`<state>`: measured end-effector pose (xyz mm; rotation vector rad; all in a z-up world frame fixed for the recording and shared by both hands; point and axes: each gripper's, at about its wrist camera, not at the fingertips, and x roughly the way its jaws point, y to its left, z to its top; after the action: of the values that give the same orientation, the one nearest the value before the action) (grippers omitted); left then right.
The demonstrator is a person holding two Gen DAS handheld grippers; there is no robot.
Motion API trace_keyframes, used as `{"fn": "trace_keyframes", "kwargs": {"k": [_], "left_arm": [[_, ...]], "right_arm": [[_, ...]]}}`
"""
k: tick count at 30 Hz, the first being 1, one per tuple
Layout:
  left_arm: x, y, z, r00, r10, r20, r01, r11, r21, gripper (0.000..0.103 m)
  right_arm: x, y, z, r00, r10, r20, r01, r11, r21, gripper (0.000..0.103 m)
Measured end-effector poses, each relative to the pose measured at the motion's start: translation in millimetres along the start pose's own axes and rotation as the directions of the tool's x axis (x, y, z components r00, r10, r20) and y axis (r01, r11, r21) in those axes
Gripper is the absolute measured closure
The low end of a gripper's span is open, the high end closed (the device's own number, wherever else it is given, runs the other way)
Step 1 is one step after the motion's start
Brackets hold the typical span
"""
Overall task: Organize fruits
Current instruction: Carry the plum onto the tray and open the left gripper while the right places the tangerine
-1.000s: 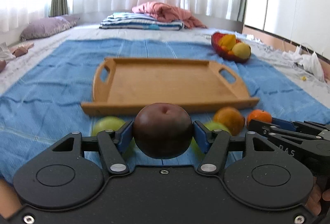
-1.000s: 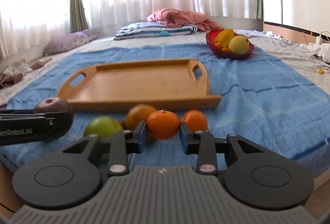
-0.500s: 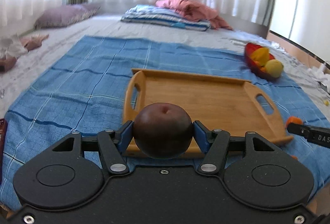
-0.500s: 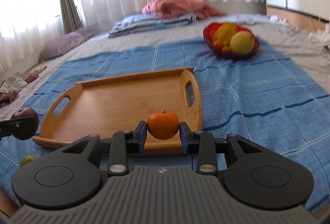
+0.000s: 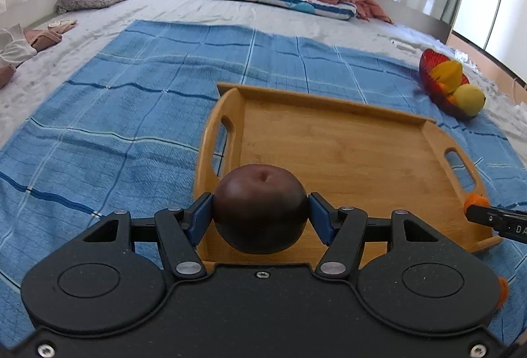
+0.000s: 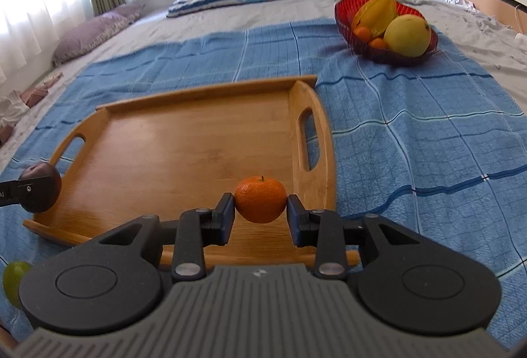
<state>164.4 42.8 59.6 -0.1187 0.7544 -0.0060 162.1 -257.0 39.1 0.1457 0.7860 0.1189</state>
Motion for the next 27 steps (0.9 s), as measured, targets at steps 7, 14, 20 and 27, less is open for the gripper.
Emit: {"fn": "trace_keyframes", "kwargs": {"k": [7,14,20,27], "left_arm": [[15,-2,-6,0.999,-0.010,-0.034,0.010,1.000,-0.005,0.043],[18,-4,-8,0.999,-0.016,-0.038,0.016,1.000,-0.003,0.043],[17,-5,-10,0.999,-0.018,-0.036,0.018,1.000,0.014,0.042],[4,-4,-9,0.999,-0.025,0.019,0.025,0.999,0.021,0.018]], "right_arm": [[12,-2,-4,0.999,0.001,-0.037,-0.001,1.000,0.010,0.064],[10,1,-5,0.999,-0.009,-0.033,0.009,1.000,-0.015,0.064],[10,3,-7,1.000,-0.012,-0.027,0.011,1.000,-0.019,0.064],[8,0,-9,0.999,0.013,-0.030,-0.013,1.000,-0.001,0.033]]}}
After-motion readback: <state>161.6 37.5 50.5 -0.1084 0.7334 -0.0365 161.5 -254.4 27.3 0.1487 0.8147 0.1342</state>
